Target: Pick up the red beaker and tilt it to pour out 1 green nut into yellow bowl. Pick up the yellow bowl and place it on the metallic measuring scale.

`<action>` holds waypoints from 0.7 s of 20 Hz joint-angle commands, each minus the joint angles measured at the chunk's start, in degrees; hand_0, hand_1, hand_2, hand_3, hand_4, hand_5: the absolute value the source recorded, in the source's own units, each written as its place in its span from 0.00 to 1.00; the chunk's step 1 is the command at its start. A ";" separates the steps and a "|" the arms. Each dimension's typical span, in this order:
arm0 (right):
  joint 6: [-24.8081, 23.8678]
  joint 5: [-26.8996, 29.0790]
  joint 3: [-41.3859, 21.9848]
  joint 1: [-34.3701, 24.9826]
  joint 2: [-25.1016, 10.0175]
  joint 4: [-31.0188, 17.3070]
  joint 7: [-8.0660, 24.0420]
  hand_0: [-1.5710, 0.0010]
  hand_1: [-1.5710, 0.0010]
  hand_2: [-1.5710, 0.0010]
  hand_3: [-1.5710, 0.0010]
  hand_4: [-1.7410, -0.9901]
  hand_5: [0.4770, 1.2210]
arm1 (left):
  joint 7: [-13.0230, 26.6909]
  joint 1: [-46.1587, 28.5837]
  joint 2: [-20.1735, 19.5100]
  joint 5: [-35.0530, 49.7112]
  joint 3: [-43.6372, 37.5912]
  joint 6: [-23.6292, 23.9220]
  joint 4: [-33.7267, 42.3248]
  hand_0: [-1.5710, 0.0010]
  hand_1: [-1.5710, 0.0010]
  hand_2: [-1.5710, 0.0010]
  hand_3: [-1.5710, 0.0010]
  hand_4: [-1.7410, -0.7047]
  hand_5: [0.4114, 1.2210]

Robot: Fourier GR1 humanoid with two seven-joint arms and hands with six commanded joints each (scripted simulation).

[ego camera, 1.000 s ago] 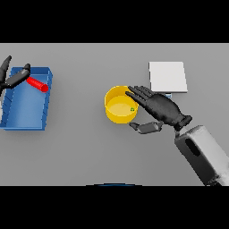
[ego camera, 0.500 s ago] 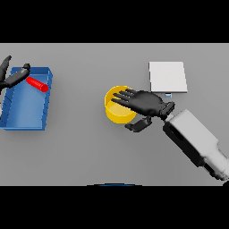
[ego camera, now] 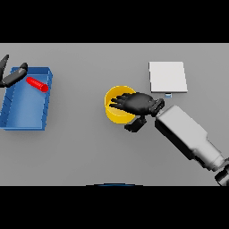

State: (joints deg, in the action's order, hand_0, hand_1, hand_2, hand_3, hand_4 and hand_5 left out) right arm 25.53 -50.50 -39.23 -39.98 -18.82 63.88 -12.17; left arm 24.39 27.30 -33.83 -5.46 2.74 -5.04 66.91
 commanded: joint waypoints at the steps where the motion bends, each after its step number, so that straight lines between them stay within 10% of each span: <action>1: 0.30 0.03 -0.07 -0.27 -0.08 -0.66 -0.39 1.00 1.00 1.00 0.99 0.74 0.29 | 0.00 -0.27 0.03 -0.23 0.10 0.18 -0.14 1.00 1.00 1.00 1.00 0.92 0.37; 5: -0.31 -0.34 -0.41 -0.37 0.73 -2.16 -0.16 0.97 0.96 0.94 0.92 0.64 0.45 | -0.05 0.11 0.16 -0.41 0.20 0.22 -0.50 1.00 1.00 1.00 1.00 0.92 0.37; 9: -1.26 -0.11 -0.49 -0.61 0.93 -2.42 -1.66 0.45 0.47 0.50 0.57 0.33 0.77 | -0.20 0.32 -0.09 -0.17 0.14 -0.28 -0.40 1.00 1.00 1.00 1.00 0.92 0.37; 14: 1.15 0.92 -0.65 -1.30 0.32 -1.76 -1.70 0.15 0.16 0.21 0.32 0.11 0.93 | -0.24 0.02 0.00 -0.88 0.59 0.08 -0.56 1.00 1.00 1.00 1.00 0.92 0.37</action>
State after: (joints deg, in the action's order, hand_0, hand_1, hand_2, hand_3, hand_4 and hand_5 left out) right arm 26.67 -49.57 -39.90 -41.30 -18.49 62.13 -13.89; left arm 24.20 27.33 -33.83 -6.34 3.33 -4.95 66.34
